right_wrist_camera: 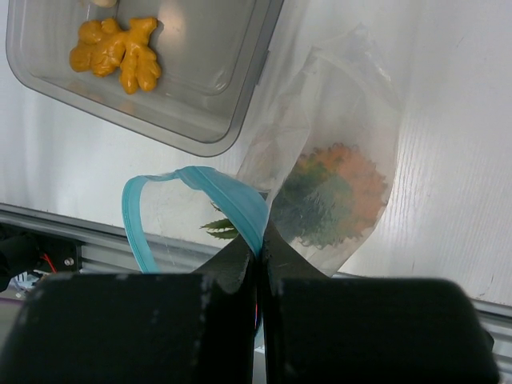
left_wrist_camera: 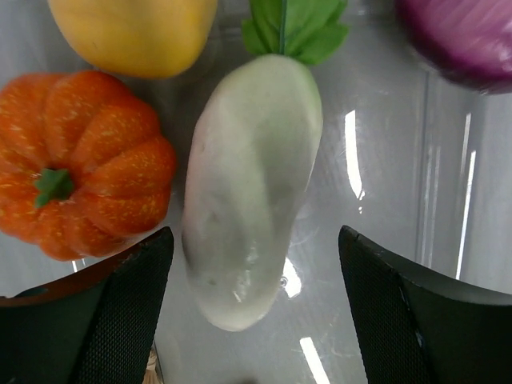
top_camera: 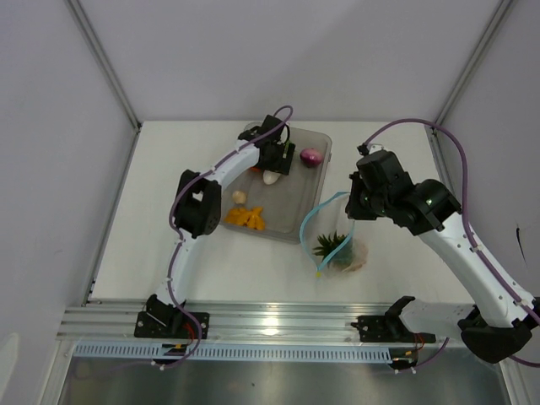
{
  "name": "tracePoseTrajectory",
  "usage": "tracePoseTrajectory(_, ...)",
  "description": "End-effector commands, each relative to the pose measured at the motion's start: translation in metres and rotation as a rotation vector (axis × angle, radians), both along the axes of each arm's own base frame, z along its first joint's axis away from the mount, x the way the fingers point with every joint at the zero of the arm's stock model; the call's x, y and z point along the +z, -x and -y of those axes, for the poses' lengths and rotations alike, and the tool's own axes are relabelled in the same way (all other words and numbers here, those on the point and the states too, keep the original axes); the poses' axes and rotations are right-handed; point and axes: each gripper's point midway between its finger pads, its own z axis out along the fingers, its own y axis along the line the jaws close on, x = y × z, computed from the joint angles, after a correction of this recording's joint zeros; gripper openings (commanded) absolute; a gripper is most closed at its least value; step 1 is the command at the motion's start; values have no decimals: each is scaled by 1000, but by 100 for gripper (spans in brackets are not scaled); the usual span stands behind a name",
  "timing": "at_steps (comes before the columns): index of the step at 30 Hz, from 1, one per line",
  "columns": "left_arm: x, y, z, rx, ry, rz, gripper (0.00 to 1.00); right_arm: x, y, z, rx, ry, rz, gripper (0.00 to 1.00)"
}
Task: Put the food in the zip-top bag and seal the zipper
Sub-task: Pick up the fake vegetable from the bin.
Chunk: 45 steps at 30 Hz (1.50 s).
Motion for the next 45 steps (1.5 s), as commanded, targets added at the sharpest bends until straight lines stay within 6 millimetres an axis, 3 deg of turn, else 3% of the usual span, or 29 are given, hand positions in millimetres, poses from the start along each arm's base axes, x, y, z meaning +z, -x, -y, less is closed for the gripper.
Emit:
tracePoseTrajectory(1, 9, -6, -2, 9, 3, 11, 85, 16, -9, -5, 13, -36, 62, 0)
tracePoseTrajectory(6, 5, -1, -2, 25, 11, -16, 81, 17, -11, -5, 13, -40, 69, 0)
tracePoseTrajectory(12, -8, 15, -2, 47, 27, -99, 52, 19, -11, -4, 16, -46, 77, 0)
tracePoseTrajectory(15, -13, 22, -3, 78, 30, -138, 43, 21, -8, -2, 15, -52, 84, 0)
tracePoseTrajectory(17, -5, 31, 5, 90, 93, -169, 41, 22, -6, 0, 13, -58, 88, 0)
tracePoseTrajectory(19, -4, 41, 7, 124, 142, -196, 37, 22, -4, 1, 12, -59, 91, 0)
tracePoseTrajectory(20, -12, 56, 10, 124, 175, -245, 36, 21, -3, 2, 12, -57, 88, 0)
tracePoseTrajectory(22, 6, 68, 18, 160, 286, -240, 35, 20, -2, 3, 11, -59, 89, 0)
tracePoseTrajectory(23, -24, 103, 11, 178, 292, -349, 36, 19, -1, 3, 14, -63, 88, 0)
tracePoseTrajectory(24, 5, 97, 23, 161, 397, -274, 36, 20, 0, 3, 14, -66, 92, 0)
tracePoseTrajectory(25, 10, 103, 26, 205, 456, -296, 37, 18, 1, 3, 15, -63, 87, 0)
tracePoseTrajectory(26, -18, 135, 14, 249, 437, -379, 37, 17, 1, 4, 16, -63, 84, 0)
tracePoseTrajectory(27, 4, 132, 22, 233, 518, -323, 37, 17, 1, 3, 19, -64, 80, 0)
tracePoseTrajectory(28, 9, 136, 26, 255, 567, -336, 38, 17, 2, 3, 20, -65, 79, 0)
tracePoseTrajectory(29, -10, 157, 19, 279, 555, -387, 40, 17, 2, 1, 26, -70, 75, 0)
tracePoseTrajectory(31, 1, 163, 25, 277, 593, -367, 42, 17, 2, 1, 28, -68, 74, 0)
tracePoseTrajectory(33, -6, 176, 25, 291, 594, -384, 53, 17, 2, 2, 29, -64, 73, 0)
tracePoseTrajectory(35, -3, 179, 29, 276, 627, -383, 60, 16, 2, 1, 30, -63, 71, 0)
tracePoseTrajectory(37, -1, 180, 31, 272, 635, -392, 73, 15, 2, 1, 30, -64, 68, 0)
tracePoseTrajectory(38, 0, 180, 32, 266, 636, -390, 86, 14, 2, 1, 30, -64, 66, 0)
tracePoseTrajectory(40, 4, 178, 29, 268, 636, -367, 96, 13, 2, 2, 27, -61, 63, 0)
tracePoseTrajectory(45, 30, 171, 10, 270, 575, -235, 100, 14, 2, 2, 27, -58, 63, 0)
